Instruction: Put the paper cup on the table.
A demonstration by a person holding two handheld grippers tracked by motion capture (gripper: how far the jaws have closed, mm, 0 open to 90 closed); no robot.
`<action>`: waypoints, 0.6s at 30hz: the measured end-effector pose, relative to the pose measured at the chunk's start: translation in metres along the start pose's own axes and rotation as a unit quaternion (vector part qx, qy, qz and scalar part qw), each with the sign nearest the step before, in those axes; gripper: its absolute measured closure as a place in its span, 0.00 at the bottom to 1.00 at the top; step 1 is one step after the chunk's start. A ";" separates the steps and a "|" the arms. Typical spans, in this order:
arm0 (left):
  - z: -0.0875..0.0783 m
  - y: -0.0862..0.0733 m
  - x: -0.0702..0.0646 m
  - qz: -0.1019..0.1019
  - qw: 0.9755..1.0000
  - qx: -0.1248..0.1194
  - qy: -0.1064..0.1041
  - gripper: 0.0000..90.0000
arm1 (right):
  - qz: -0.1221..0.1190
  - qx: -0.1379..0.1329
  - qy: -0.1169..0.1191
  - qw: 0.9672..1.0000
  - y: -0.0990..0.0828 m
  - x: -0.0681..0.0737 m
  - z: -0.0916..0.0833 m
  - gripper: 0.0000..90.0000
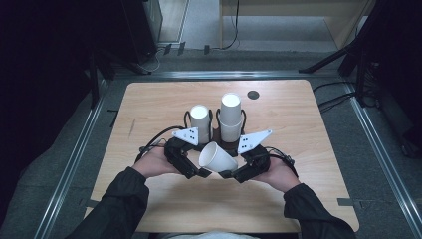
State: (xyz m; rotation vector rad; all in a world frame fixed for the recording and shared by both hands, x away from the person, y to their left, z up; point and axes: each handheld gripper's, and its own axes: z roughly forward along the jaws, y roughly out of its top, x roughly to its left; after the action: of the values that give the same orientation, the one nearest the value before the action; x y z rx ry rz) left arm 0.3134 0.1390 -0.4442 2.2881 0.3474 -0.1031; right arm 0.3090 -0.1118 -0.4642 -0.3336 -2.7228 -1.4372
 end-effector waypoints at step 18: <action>0.002 -0.003 -0.004 -0.036 0.998 -0.056 -0.007 0.15 | 0.004 -0.015 0.007 1.000 0.002 0.001 -0.009 0.35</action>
State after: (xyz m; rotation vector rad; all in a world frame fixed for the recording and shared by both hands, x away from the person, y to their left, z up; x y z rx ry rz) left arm 0.3092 0.1382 -0.4469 2.1636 0.4176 -0.1333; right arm 0.3085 -0.1174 -0.4572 -0.3335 -2.6897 -1.4740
